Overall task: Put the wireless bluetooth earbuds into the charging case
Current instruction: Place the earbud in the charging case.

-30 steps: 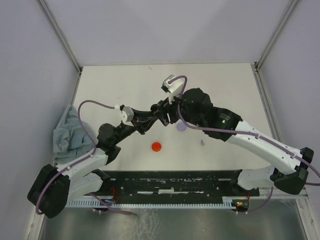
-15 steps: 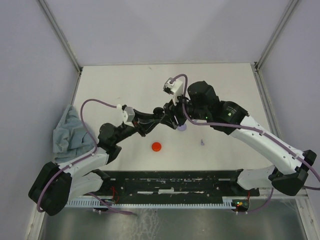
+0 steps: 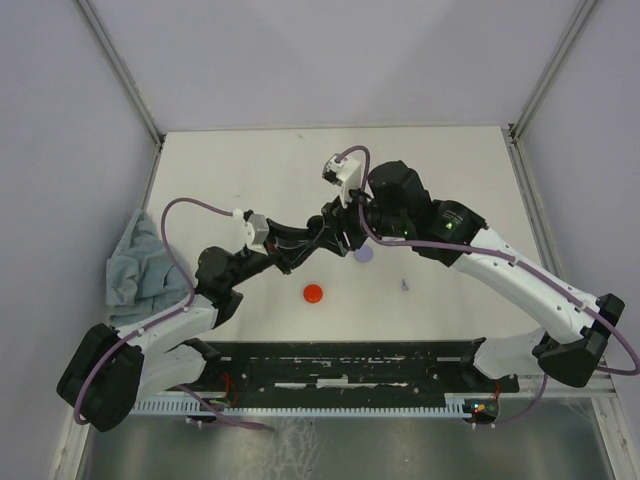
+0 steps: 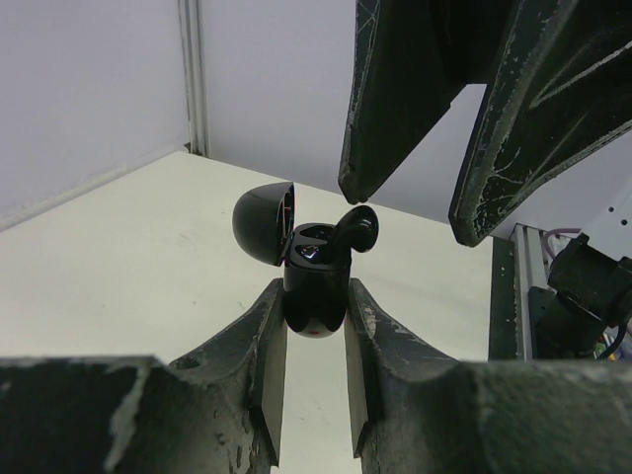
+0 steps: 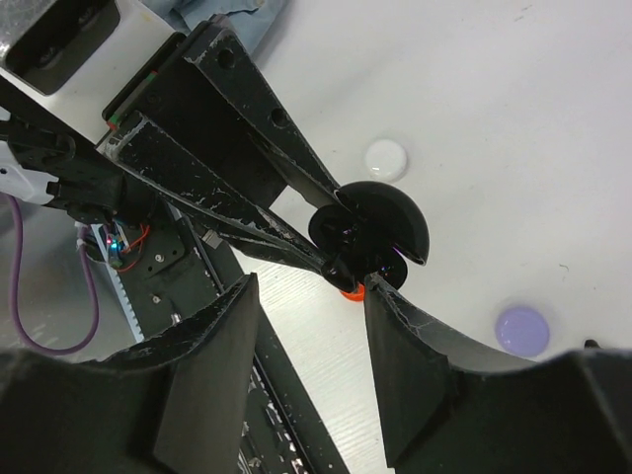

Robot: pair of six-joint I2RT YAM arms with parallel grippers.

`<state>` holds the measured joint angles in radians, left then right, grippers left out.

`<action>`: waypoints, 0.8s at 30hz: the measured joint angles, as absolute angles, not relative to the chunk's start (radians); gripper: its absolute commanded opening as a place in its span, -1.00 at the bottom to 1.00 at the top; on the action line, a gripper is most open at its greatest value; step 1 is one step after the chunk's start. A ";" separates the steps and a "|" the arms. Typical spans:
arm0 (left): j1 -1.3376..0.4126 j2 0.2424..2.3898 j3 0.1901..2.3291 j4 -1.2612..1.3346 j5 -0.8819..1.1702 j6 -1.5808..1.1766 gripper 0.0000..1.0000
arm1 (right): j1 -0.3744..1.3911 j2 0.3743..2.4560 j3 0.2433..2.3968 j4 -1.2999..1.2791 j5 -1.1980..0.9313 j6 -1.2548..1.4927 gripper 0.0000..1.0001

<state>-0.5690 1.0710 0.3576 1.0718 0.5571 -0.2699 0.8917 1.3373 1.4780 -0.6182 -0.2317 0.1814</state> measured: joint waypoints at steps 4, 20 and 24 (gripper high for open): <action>-0.569 1.071 0.358 1.074 0.558 -0.271 -0.95 | 0.892 1.346 1.477 -0.609 -0.241 0.195 0.07; -0.569 1.071 0.361 1.066 0.554 -0.271 -0.95 | 0.892 1.393 1.477 -0.585 -0.320 0.309 -0.01; -0.569 1.071 0.361 1.057 0.553 -0.271 -0.95 | 0.892 1.403 1.477 -0.561 -0.340 0.348 0.01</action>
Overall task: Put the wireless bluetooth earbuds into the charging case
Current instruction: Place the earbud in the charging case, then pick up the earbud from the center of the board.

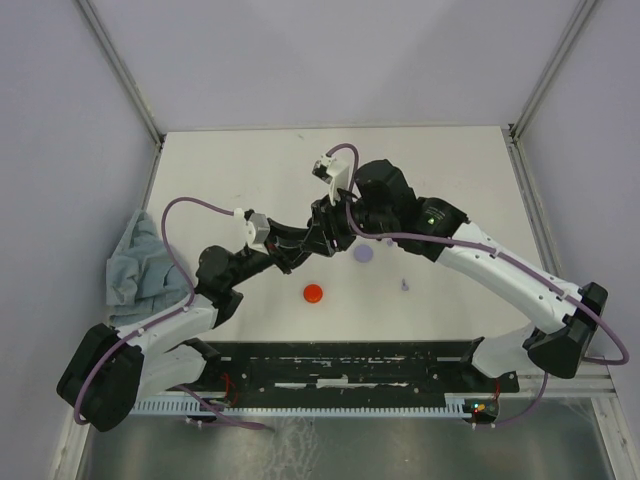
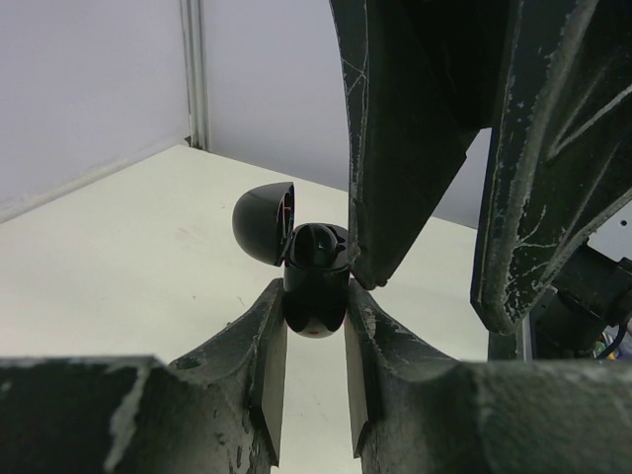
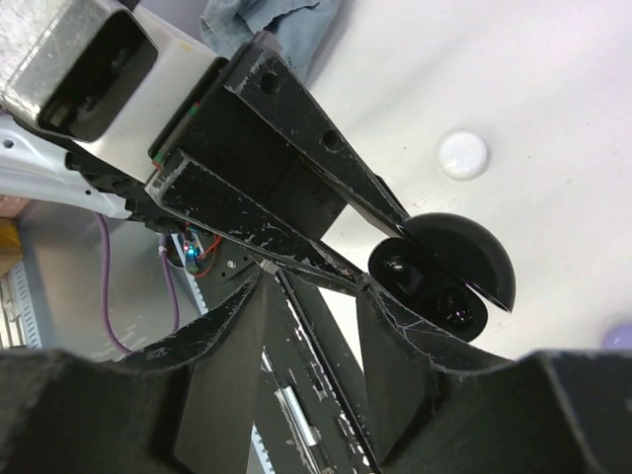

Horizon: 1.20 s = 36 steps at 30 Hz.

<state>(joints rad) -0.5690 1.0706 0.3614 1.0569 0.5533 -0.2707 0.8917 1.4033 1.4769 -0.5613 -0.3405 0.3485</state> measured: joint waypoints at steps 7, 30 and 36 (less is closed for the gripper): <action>-0.569 1.071 0.362 1.049 0.553 -0.270 -0.95 | 0.892 1.408 1.477 -0.531 -0.336 0.378 0.07; -0.569 1.073 0.361 1.049 0.552 -0.269 -0.95 | 0.892 1.400 1.579 -0.669 -0.224 0.310 0.15; -0.569 1.031 0.361 0.978 0.533 -0.250 -0.95 | 0.878 1.400 1.608 -0.750 -0.152 0.259 0.17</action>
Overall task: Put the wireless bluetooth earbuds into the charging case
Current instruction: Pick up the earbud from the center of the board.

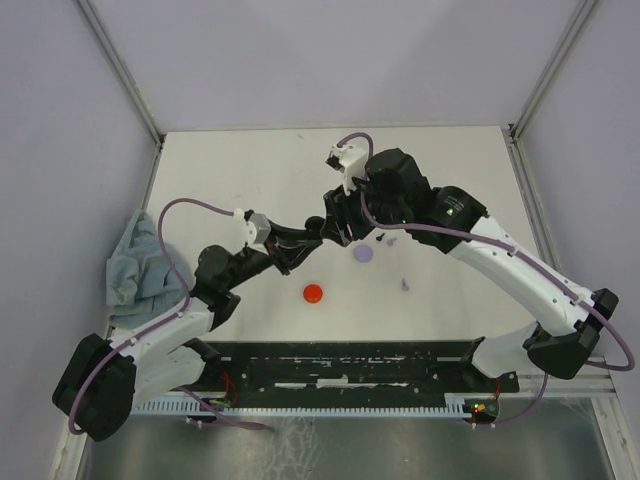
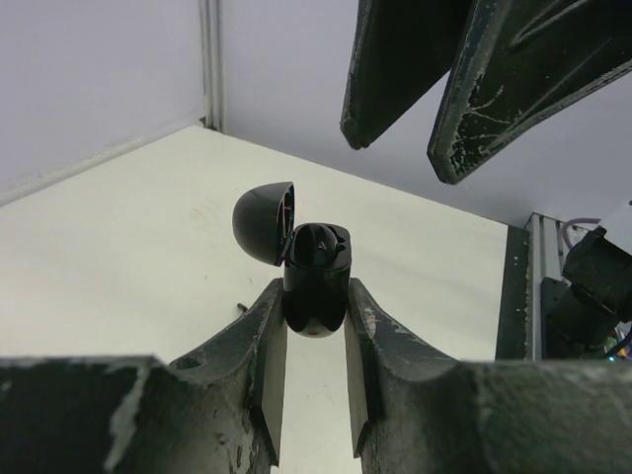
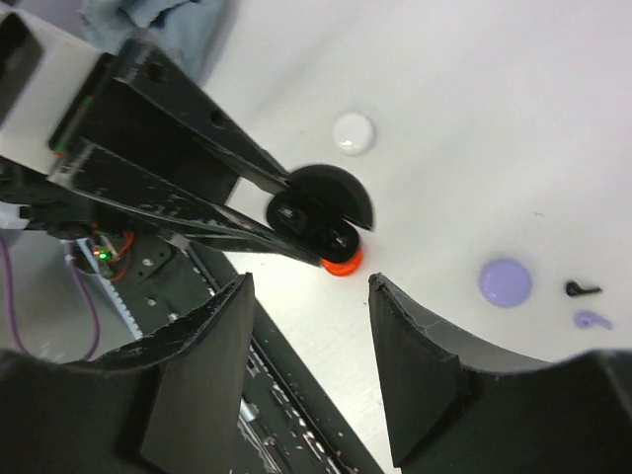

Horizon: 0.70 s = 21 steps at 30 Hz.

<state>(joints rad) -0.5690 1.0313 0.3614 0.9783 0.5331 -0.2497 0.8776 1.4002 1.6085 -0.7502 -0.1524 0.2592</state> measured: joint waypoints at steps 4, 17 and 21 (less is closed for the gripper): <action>-0.569 0.990 0.374 0.838 0.464 -0.218 -0.95 | 0.827 1.415 1.622 -0.810 -0.116 0.232 0.16; -0.460 0.891 0.433 0.389 0.287 -0.188 -0.95 | 0.619 1.641 1.575 -0.857 -0.017 0.076 0.15; -0.459 0.852 0.435 0.313 0.272 -0.138 -0.95 | 0.558 1.750 1.575 -0.857 -0.016 0.006 0.13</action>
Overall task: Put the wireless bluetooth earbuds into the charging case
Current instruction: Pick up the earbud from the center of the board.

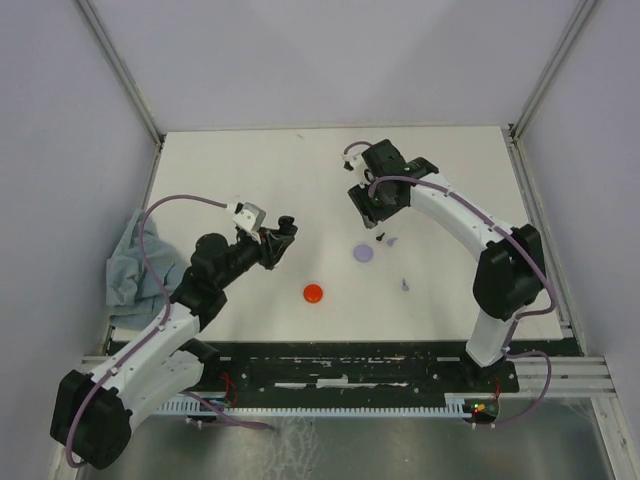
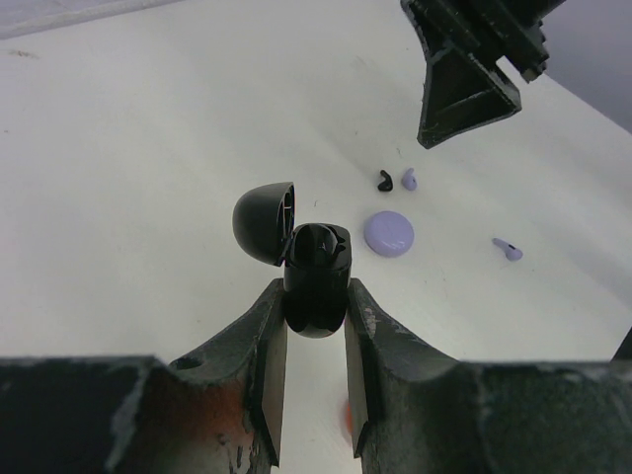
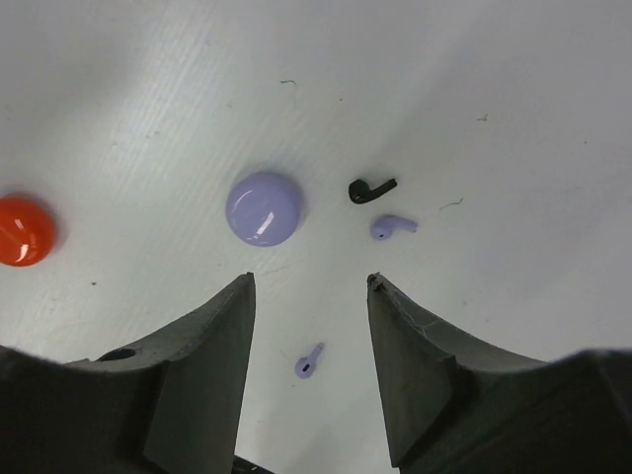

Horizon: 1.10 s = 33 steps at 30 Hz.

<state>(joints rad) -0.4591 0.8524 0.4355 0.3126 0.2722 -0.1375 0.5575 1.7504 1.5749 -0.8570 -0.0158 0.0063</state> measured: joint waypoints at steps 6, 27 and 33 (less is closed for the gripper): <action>-0.459 0.841 0.438 0.271 0.241 -0.103 -0.95 | 0.489 1.923 1.616 -0.881 -0.023 -0.080 0.12; -0.473 0.841 0.438 0.313 0.219 -0.089 -0.95 | 0.446 2.177 1.740 -0.859 -0.115 -0.068 0.17; -0.473 0.841 0.438 0.324 0.220 -0.089 -0.95 | 0.442 2.177 1.707 -0.860 -0.113 -0.055 0.15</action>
<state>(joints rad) -0.4732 0.8413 0.4377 0.3244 0.2199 -0.0887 0.4419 2.1773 1.7073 -0.8597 -0.1127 -0.0551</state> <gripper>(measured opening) 0.333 0.587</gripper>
